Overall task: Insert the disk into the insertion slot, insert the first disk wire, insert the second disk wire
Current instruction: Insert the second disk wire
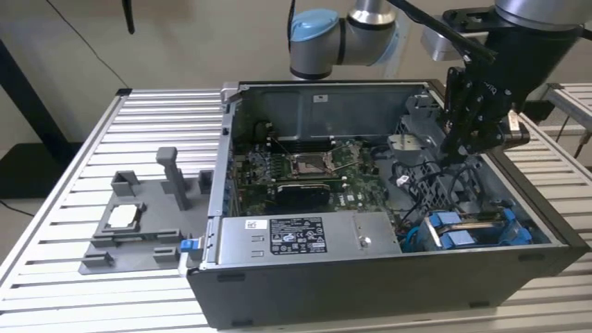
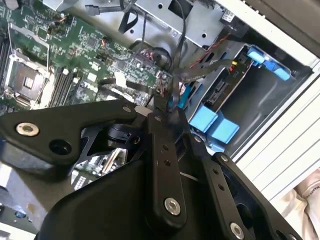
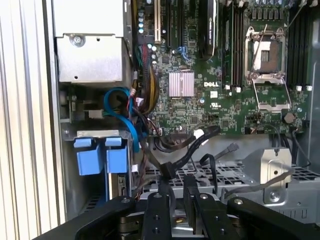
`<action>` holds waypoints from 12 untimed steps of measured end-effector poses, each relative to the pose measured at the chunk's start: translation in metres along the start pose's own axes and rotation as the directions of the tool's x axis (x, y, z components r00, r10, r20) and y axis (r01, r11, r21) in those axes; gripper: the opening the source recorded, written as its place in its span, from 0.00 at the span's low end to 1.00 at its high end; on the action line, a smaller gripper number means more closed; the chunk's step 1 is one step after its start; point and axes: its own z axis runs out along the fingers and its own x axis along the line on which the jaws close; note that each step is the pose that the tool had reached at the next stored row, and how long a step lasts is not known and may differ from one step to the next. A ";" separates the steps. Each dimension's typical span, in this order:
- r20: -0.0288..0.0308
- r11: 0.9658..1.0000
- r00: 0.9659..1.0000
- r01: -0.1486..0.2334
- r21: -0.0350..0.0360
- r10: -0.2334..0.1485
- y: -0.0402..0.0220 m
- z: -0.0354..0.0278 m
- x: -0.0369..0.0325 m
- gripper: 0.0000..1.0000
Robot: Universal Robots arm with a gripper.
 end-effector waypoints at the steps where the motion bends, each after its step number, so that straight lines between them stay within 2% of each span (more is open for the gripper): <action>1: -0.002 1.000 1.000 0.003 0.000 -0.003 0.0024 -0.0001 0.0001 0.27; 4: -0.009 1.000 1.000 0.015 -0.001 -0.015 0.0074 -0.0002 0.0002 0.27; 8: -0.018 0.999 0.999 0.038 -0.003 -0.038 0.0098 0.0002 0.0003 0.27; 12: -0.020 0.998 0.997 0.068 -0.004 -0.068 0.0111 0.0036 0.0006 0.27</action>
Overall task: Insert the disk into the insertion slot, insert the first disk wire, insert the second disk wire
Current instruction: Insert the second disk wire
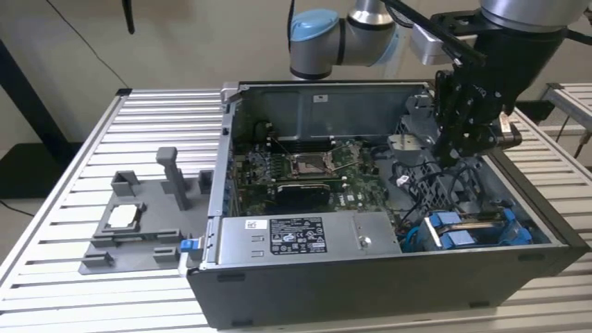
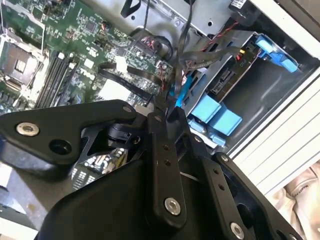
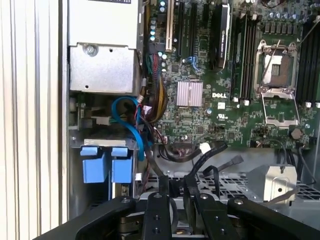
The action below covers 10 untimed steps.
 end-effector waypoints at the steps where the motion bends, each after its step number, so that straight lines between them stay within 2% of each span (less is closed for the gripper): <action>1: 0.000 1.000 1.000 0.007 0.000 -0.007 0.0003 0.0013 0.0000 0.27; 3: 0.000 1.000 1.000 0.021 0.002 -0.021 0.0014 0.0033 0.0001 0.27; 7: -0.002 0.999 0.999 0.032 0.013 -0.032 0.0065 0.0037 0.0006 0.27; 10: -0.004 0.999 0.999 0.038 0.019 -0.038 0.0097 0.0035 0.0013 0.25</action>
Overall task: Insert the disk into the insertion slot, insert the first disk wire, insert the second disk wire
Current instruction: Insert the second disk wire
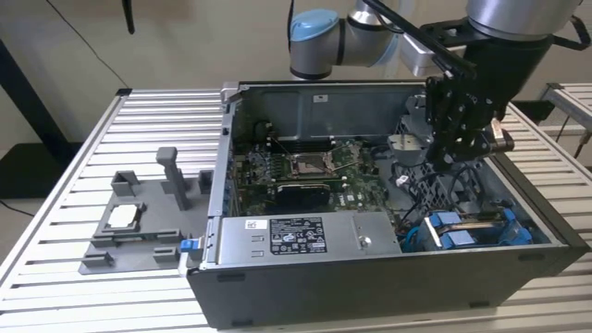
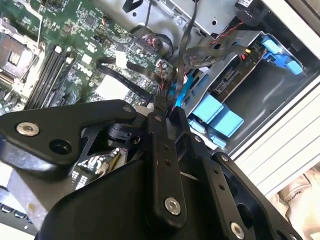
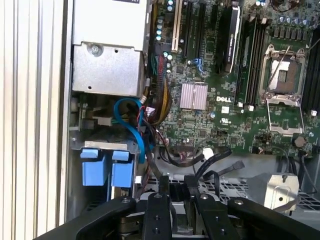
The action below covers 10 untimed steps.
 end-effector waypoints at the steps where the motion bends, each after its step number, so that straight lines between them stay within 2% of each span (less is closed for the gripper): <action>1: -0.001 1.000 1.000 0.002 0.002 -0.002 0.0011 -0.0001 0.0006 0.25; 2: -0.001 1.000 1.000 0.003 0.004 -0.003 0.0020 -0.0002 0.0016 0.18; 4: -0.001 1.000 1.000 0.003 0.005 -0.003 0.0033 -0.0004 0.0040 0.16; 6: -0.001 1.000 1.000 0.003 0.005 -0.003 0.0036 -0.0006 0.0068 0.16; 10: -0.001 1.000 1.000 0.004 0.005 -0.004 0.0037 -0.0006 0.0071 0.16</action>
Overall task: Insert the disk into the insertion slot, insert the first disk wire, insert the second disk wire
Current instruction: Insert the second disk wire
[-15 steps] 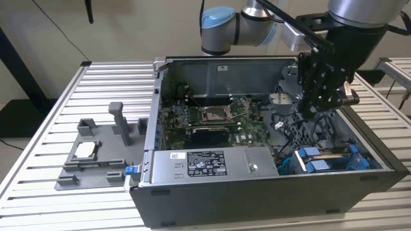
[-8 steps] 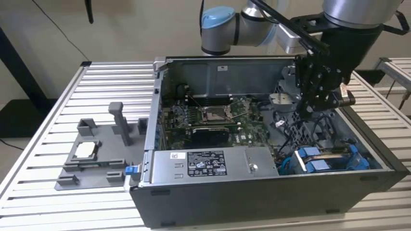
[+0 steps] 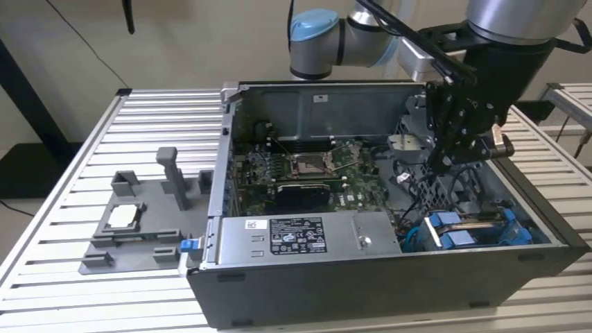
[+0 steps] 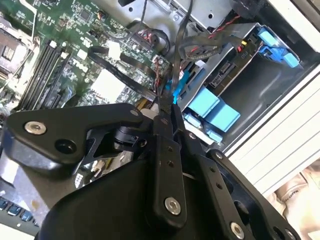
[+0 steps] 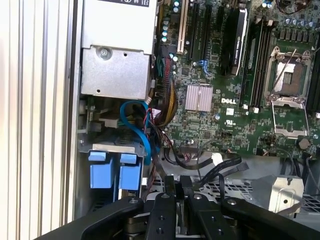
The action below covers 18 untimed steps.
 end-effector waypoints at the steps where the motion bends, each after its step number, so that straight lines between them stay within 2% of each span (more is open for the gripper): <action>1: 0.000 1.000 1.000 0.001 0.001 -0.001 0.0002 0.0000 0.0000 0.16; 5: -0.001 1.000 1.000 0.004 0.011 -0.004 0.0027 -0.0002 -0.0001 0.18; 6: -0.001 1.000 1.000 0.006 0.013 -0.006 0.0038 -0.0003 -0.0002 0.24; 8: -0.001 1.000 1.000 0.011 0.019 -0.011 0.0057 -0.0002 -0.0004 0.24; 15: -0.004 0.998 0.999 0.033 0.052 -0.033 0.0100 0.0018 -0.0006 0.24; 18: -0.004 0.998 0.999 0.038 0.056 -0.037 0.0105 0.0022 -0.0005 0.22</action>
